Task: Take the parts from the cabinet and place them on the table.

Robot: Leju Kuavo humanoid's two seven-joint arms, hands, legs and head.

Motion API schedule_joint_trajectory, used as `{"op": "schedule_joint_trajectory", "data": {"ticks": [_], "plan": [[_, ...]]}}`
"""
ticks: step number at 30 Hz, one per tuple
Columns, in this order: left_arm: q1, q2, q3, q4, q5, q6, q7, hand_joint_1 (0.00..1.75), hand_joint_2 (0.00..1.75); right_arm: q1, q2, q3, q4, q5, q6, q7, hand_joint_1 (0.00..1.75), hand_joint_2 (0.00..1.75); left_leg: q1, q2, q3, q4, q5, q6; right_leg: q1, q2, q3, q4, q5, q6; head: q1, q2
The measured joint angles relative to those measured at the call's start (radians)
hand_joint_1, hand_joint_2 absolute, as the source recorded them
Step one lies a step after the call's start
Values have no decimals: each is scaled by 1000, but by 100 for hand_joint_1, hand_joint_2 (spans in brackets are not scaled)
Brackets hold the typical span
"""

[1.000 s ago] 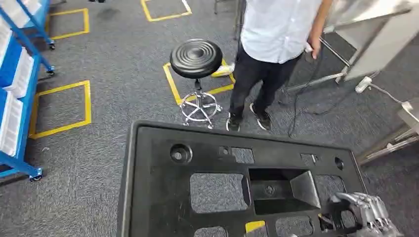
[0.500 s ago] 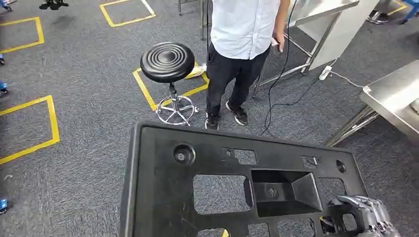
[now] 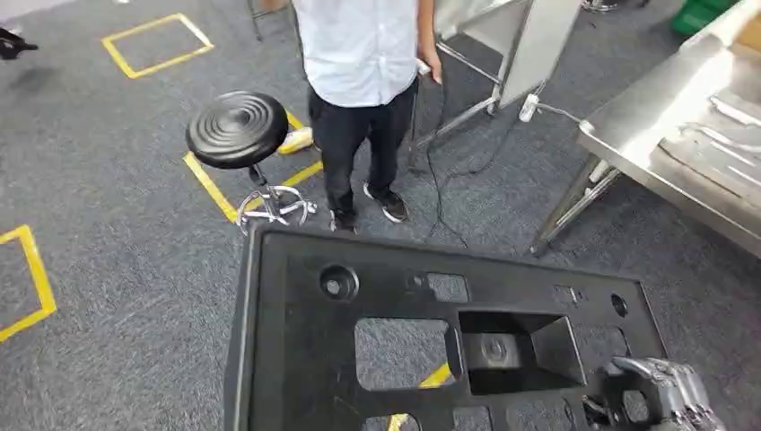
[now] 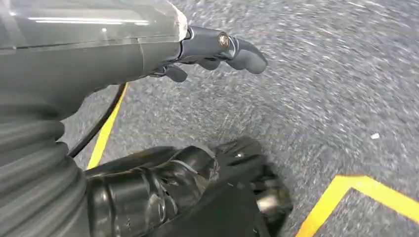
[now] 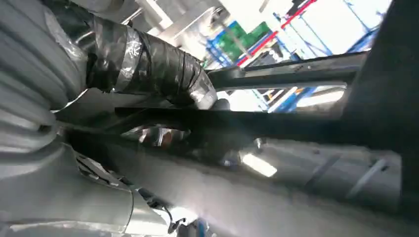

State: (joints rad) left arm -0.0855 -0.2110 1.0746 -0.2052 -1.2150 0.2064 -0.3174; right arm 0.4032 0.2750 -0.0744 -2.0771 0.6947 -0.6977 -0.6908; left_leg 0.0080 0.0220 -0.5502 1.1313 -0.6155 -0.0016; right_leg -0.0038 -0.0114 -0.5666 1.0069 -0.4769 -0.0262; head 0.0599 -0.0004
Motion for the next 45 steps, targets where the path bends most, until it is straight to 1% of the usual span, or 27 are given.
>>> {"op": "schedule_joint_trajectory", "data": {"ticks": [2,3,5,6,7,8,12,13,15,17,18,19,21,22,23,24,27,28,30,33,35,37,38,39,43,44,45], "plan": [[4,0,0,0,0,0,0,0,175,1,0,0,1,0,0,0,175,175,2,-12,-76,150,-58,-5,1,26,0,1,-1,-2,0,0],[7,0,1,0,2,0,0,0,175,2,0,0,3,0,0,0,175,175,2,-12,-98,182,-53,-6,1,42,0,4,-2,-2,-1,0],[10,0,1,0,3,0,1,0,175,3,0,0,3,0,0,0,175,175,2,-14,-74,105,21,-4,0,69,1,10,-5,0,-1,0],[8,1,1,0,2,0,0,0,175,3,0,0,3,-1,0,0,175,175,3,-24,-35,9,80,-2,0,85,2,16,-8,3,-1,0],[8,1,1,0,2,0,0,0,175,3,0,0,3,-2,0,0,175,175,6,-55,-2,-78,119,1,-1,96,1,23,-13,7,0,0],[10,2,2,0,2,-1,0,0,175,2,0,0,3,-3,0,0,175,175,7,-103,5,-91,98,4,2,103,-5,27,-15,12,0,0],[5,2,2,0,5,-2,-6,0,175,6,1,-1,3,-4,0,0,175,175,5,-73,10,-107,109,23,-4,145,-20,26,-5,38,0,0],[5,1,2,0,6,-2,-6,0,175,7,1,-1,3,-4,0,0,175,175,12,-58,14,-118,115,32,-5,125,-21,34,-12,40,-1,0],[6,1,3,0,6,-2,-9,0,175,5,0,0,3,-4,0,0,175,175,11,-35,17,-124,116,41,-2,39,-63,120,-68,55,4,0],[9,2,3,0,6,-3,-9,0,175,5,0,0,4,-5,0,0,175,175,10,-5,16,-124,112,42,-8,23,-141,276,-136,65,4,0],[10,2,3,0,6,-3,-9,0,175,6,0,-1,5,-5,0,0,175,175,10,10,17,-123,111,42,-11,22,-165,321,-142,68,4,0],[9,2,4,0,6,-3,-9,0,175,6,0,0,7,-6,0,0,175,175,10,23,18,-123,109,41,-13,20,-164,316,-125,70,4,0],[8,2,4,0,6,-3,-10,0,175,7,0,0,8,-7,0,0,175,175,10,46,27,-123,103,37,-15,7,-95,185,-43,68,4,0],[7,1,4,0,6,-4,-11,0,175,7,0,0,8,-7,0,0,175,175,10,56,34,-124,99,33,-12,-20,-40,84,1,61,4,0],[8,1,4,0,6,-4,-12,0,175,5,0,0,8,-8,0,0,175,175,8,63,39,-124,95,28,-2,-81,-11,26,-4,51,4,0],[7,2,4,0,6,-4,-12,0,175,5,0,0,8,-8,0,0,175,175,1,71,40,-120,90,20,10,-85,-11,19,-5,43,4,0],[3,2,4,0,5,-9,-15,0,175,8,0,0,8,-8,0,0,175,175,1,103,53,-131,88,7,11,-45,-19,20,-5,31,3,0],[2,2,4,0,4,-12,-15,0,175,9,0,-1,8,-8,0,0,175,175,1,100,54,-129,77,-2,-4,-31,-6,4,3,20,2,0],[2,2,4,0,4,-14,-16,0,175,8,0,0,8,-7,0,0,175,175,5,12,24,-48,25,-5,-4,-13,-4,0,5,10,0,0],[6,2,5,0,5,-18,-16,0,175,8,0,2,11,-5,0,0,175,175,6,-13,-91,173,-60,-9,-1,26,-5,1,4,5,0,0],[11,2,6,0,5,-18,-16,0,175,8,0,2,15,0,0,0,175,175,6,-13,-94,150,-6,-8,0,59,-3,6,2,5,-1,0],[9,2,6,0,5,-18,-16,0,175,8,0,2,17,1,0,3,175,175,6,-31,-31,-10,96,-3,-2,86,-1,15,-3,10,-1,0],[10,2,6,0,5,-19,-16,0,175,8,-1,3,18,3,0,6,175,175,8,-72,-7,-81,121,2,-3,95,-4,21,-7,14,0,0],[10,2,7,0,5,-21,-16,0,175,5,-2,4,19,3,1,8,175,175,12,-118,-2,-100,107,4,3,105,-14,34,-11,21,0,0],[6,2,7,0,5,-24,-21,0,175,6,-5,7,19,9,2,16,175,175,11,-74,2,-108,116,25,-6,146,-28,30,-3,47,0,0],[6,2,7,0,4,-25,-24,0,175,8,-7,7,19,10,1,18,175,175,12,-60,6,-114,119,31,-4,82,-32,48,-15,51,2,0],[5,2,7,0,4,-25,-26,0,175,4,-10,8,19,10,1,20,175,175,12,-49,8,-117,118,39,-2,43,-51,87,-43,55,4,0]]}}
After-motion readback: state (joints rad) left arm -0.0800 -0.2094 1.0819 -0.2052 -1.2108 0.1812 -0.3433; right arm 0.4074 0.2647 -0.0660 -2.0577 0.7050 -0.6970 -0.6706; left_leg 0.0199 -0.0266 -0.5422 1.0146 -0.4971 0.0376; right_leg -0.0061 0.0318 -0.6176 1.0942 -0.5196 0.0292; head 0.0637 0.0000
